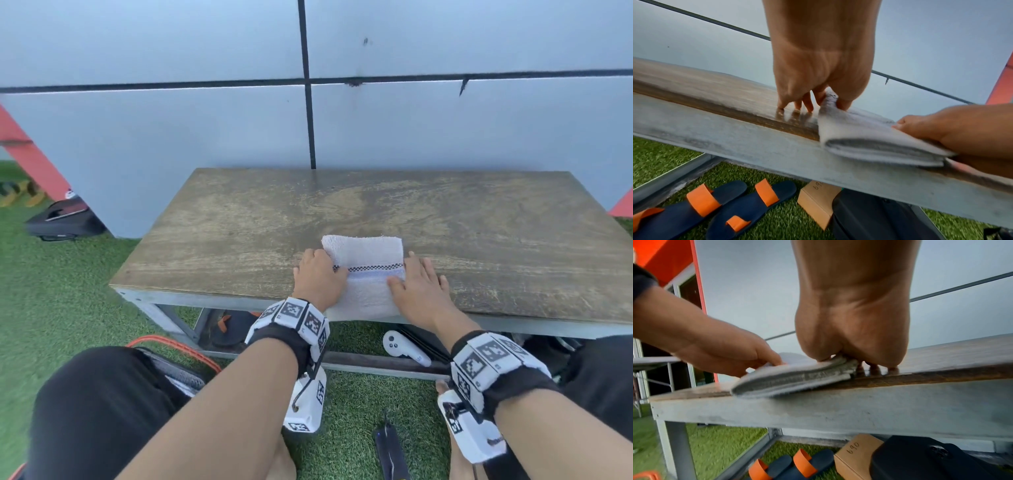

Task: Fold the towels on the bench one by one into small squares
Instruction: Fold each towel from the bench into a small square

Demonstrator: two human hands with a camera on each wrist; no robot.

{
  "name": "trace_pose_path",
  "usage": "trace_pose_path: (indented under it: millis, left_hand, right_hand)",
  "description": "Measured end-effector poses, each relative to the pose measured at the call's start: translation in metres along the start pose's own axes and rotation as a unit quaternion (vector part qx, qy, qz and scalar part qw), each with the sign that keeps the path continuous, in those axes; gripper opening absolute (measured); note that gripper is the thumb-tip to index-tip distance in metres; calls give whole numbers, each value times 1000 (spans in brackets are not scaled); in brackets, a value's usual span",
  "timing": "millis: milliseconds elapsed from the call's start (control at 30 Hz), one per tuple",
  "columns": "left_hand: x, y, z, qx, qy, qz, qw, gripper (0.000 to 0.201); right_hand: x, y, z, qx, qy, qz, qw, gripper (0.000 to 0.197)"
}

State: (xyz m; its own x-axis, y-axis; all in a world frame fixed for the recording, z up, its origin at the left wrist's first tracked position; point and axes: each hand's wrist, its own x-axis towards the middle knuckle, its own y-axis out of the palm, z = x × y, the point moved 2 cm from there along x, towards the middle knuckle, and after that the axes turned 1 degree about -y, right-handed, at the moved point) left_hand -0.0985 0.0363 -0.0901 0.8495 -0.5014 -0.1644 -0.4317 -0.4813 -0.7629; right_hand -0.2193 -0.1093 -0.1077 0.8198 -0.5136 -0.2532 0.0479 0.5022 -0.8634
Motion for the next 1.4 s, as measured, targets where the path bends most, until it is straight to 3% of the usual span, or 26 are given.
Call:
trace_pose_path:
  millis: [100,133,267,367,433,600,767,933,1100,1167,1300,1400]
  left_hand:
    - [-16,-35,-5,-123,11,24,992,16]
    - [-22,-50,-8,-143,15,19,989,12]
    - [-46,-119,-11,-172,53,-34,983,15]
    - [-73,-176,4,-248,41,-71,965,20]
    - [-93,-214,19,-321,41,-90,942,12]
    - [-141,-286,78,-404,14,-163,900,14]
    - [-162,-318,171,-406,-60,-202,889,28]
    - [-166,-300,272,-411,-157,-230,868,32]
    - [-163,-239,372,-429,-271,-237,829,27]
    - [-163,-208,407,-435,-318,-232,809,28]
    - [-166,-138,457,-405,-404,-191,798,27]
    - [-168,-87,484,-422,-447,-150,774,19]
  right_hand:
    - [-7,-12,23,67,-15,-12,998,13]
    - [-11,-15,35,105,-26,-9,994,10]
    - [-24,-26,100,251,-92,34,963,17]
    - [-29,-31,154,387,-107,52,914,28]
    - [-30,-30,193,462,-116,86,875,33]
    - [-42,-11,284,469,-195,227,831,30]
    - [-41,28,358,377,-291,234,848,19]
    - [-17,103,405,258,-333,263,868,16]
    - [8,198,417,140,-331,314,879,15]
    - [18,238,412,82,-335,342,874,26]
    - [28,306,399,-40,-351,388,851,20]
    - [28,343,387,-136,-366,401,829,30]
